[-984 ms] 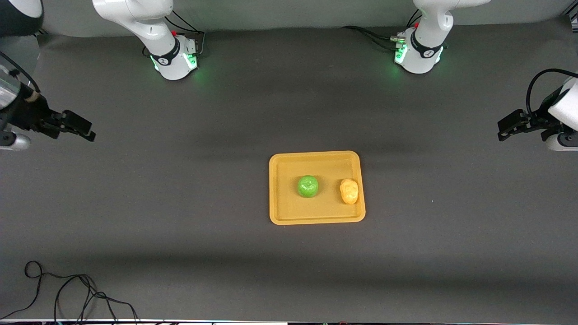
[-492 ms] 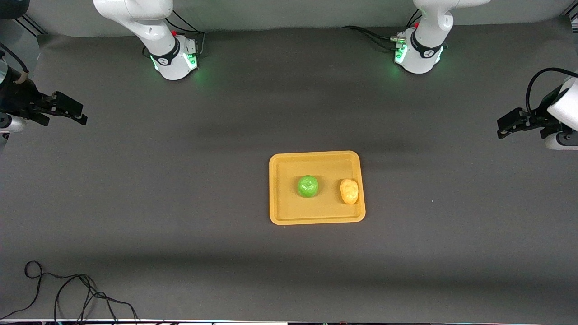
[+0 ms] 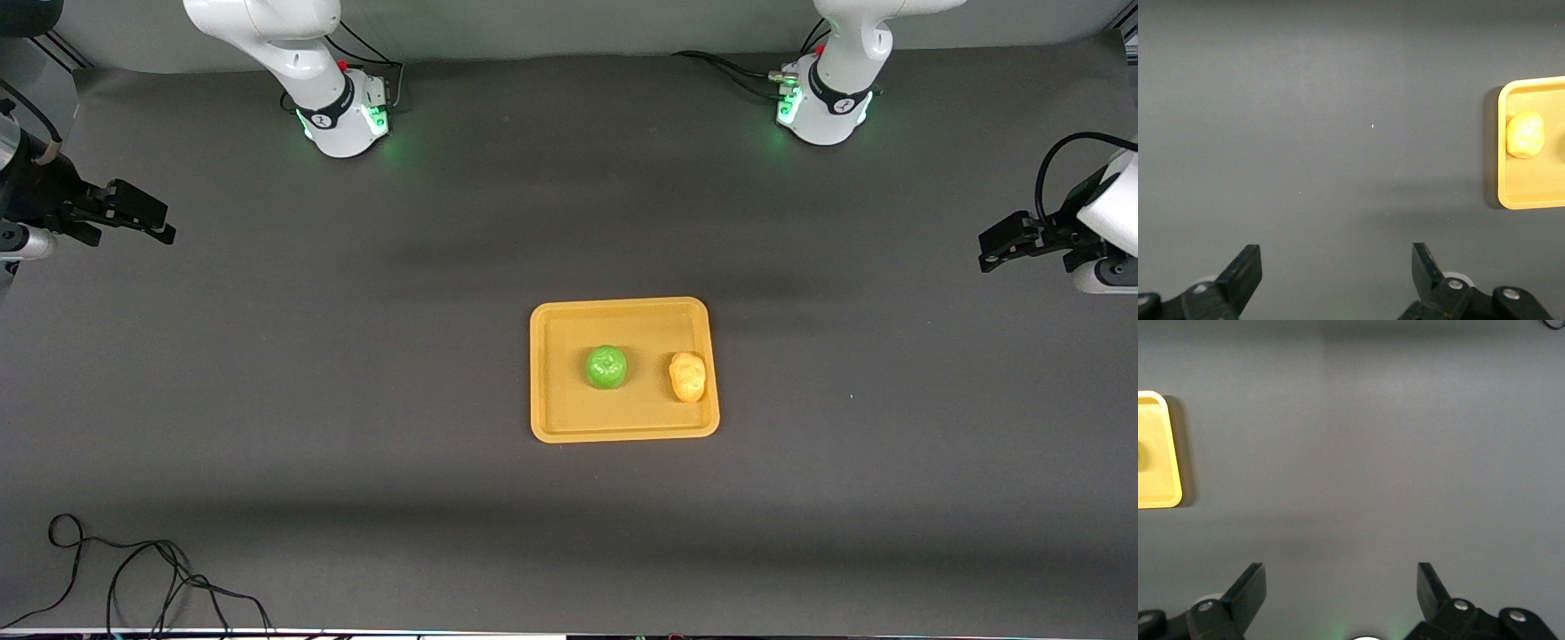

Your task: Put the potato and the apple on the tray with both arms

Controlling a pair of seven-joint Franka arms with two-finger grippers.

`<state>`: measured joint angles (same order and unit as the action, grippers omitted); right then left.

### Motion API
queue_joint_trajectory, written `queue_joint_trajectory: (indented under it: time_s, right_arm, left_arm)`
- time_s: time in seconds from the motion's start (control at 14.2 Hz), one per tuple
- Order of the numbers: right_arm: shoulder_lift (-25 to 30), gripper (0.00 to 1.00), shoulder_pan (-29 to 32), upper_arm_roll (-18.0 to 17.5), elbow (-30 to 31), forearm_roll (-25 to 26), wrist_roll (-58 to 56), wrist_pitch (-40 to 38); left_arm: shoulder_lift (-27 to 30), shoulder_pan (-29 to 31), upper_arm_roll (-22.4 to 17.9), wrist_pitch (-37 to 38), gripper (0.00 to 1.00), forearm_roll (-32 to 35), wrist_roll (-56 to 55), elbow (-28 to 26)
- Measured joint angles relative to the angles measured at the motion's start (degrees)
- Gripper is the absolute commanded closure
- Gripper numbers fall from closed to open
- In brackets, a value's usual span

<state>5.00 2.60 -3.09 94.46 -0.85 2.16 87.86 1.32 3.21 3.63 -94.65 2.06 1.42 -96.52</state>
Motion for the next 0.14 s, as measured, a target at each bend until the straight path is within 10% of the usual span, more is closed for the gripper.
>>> queue_joint_trajectory:
  time_s: [0.14]
  right_arm:
    - [0.3, 0.00, 0.0, 0.0, 0.0, 0.0, 0.0, 0.0]
  left_arm:
    - [0.0, 0.0, 0.0, 0.1, 0.00, 0.0, 0.0, 0.0]
